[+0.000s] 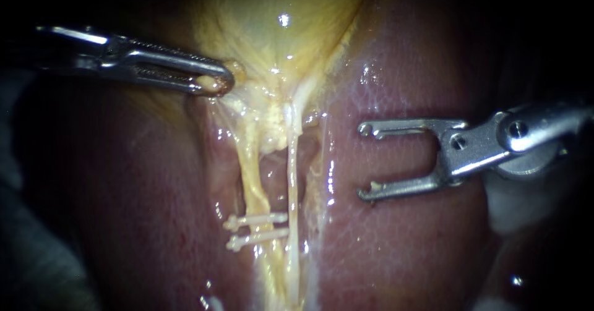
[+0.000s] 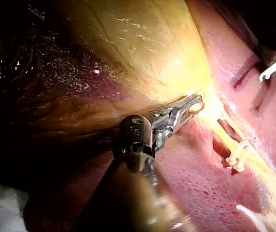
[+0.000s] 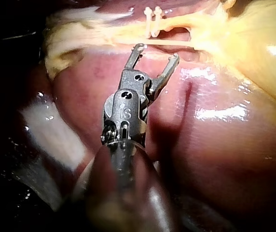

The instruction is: Going back second clip left tube

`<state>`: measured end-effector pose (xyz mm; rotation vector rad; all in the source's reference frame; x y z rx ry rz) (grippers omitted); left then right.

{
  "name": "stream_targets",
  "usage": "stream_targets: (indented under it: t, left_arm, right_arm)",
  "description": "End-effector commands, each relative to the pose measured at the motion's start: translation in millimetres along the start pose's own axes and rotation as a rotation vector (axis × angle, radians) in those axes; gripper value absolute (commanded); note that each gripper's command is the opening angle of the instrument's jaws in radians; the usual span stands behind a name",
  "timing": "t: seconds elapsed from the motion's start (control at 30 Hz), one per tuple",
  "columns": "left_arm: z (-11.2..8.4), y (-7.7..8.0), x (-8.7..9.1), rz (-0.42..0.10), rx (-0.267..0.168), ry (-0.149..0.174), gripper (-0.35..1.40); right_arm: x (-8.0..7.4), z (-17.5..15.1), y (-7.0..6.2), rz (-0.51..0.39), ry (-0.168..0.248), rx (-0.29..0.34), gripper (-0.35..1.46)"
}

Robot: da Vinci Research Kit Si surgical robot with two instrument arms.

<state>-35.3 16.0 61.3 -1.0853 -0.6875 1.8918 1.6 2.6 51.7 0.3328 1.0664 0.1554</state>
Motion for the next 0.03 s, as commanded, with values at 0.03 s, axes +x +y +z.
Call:
stream_targets:
  t: [0.03]
  left_arm:
    - [0.0,0.0,0.0,0.000,0.000,0.000,-0.35]
  right_arm:
    - [0.0,0.0,0.0,-0.001,0.000,0.001,0.50]
